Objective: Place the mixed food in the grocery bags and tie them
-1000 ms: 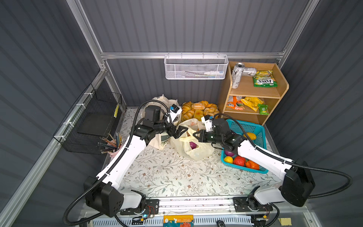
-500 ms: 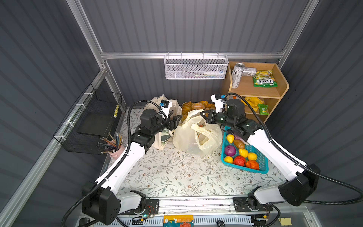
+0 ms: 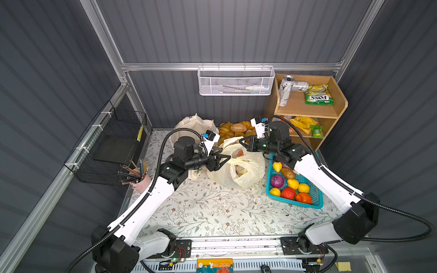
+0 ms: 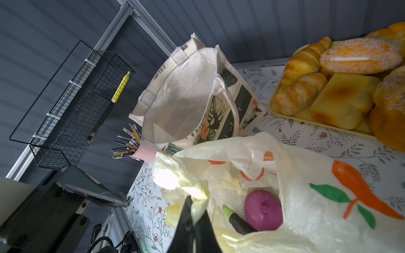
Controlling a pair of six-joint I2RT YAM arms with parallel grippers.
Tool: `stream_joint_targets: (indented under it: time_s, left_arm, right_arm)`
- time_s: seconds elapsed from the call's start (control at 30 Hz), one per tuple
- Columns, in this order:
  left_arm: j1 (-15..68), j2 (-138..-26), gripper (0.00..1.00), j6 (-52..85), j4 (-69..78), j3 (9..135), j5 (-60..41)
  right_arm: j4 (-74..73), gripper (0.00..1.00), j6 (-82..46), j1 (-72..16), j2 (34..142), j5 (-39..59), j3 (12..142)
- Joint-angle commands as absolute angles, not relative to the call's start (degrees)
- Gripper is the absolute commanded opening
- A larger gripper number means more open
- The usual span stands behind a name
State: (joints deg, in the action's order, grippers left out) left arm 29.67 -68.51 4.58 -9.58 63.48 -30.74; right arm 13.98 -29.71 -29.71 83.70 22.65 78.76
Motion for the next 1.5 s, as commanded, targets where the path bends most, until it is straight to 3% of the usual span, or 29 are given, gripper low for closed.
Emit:
stream_joint_targets:
  time_s: [0.0, 0.5, 0.57, 0.63, 0.93, 1.1, 1.2, 1.23, 1.33, 1.4, 1.47]
  left_arm:
    - [30.1, -70.5, 0.65, 5.0, -14.7, 63.1, -30.3]
    - [30.7, -77.0, 0.67, 5.3, -12.7, 61.9, -23.0]
    - [30.8, -77.6, 0.62, 5.4, -11.7, 61.9, -22.5]
    - [30.9, -78.0, 0.59, 5.2, -11.2, 62.0, -23.3]
    - [30.9, -76.8, 0.61, 1.6, -17.8, 62.7, -30.4]
    - [30.9, -74.9, 0.51, 0.8, -20.1, 61.9, -30.9]
    - [30.9, -75.2, 0.34, 0.4, -20.8, 62.3, -30.7]
    - [30.9, -75.2, 0.34, 0.7, -20.5, 62.3, -30.3]
    - [30.9, -75.1, 0.35, 1.7, -17.8, 61.9, -28.8]
    - [30.9, -75.2, 0.46, 2.3, -16.3, 62.0, -27.0]
    - [30.9, -75.6, 0.48, 2.5, -15.1, 62.3, -26.6]
  right_arm:
    - [13.9, 0.00, -28.8, -29.7, 84.1, 23.2, 78.6]
    - [12.6, 0.00, -29.2, -29.5, 83.6, 24.0, 77.4]
    - [12.4, 0.00, -29.4, -29.5, 83.6, 24.2, 77.0]
    - [12.3, 0.00, -29.5, -29.5, 83.6, 24.2, 76.9]
    - [12.3, 0.00, -29.3, -29.4, 83.1, 23.9, 77.0]
    - [12.6, 0.00, -29.1, -29.3, 83.1, 24.1, 77.3]
    - [12.7, 0.00, -29.1, -29.3, 83.3, 24.3, 77.5]
    - [12.8, 0.00, -29.1, -29.3, 83.1, 24.3, 77.5]
    - [13.0, 0.00, -29.1, -29.3, 82.9, 24.2, 77.3]
    - [13.1, 0.00, -29.1, -29.3, 82.6, 24.1, 77.1]
    - [13.2, 0.00, -29.0, -29.3, 82.4, 23.9, 76.8]
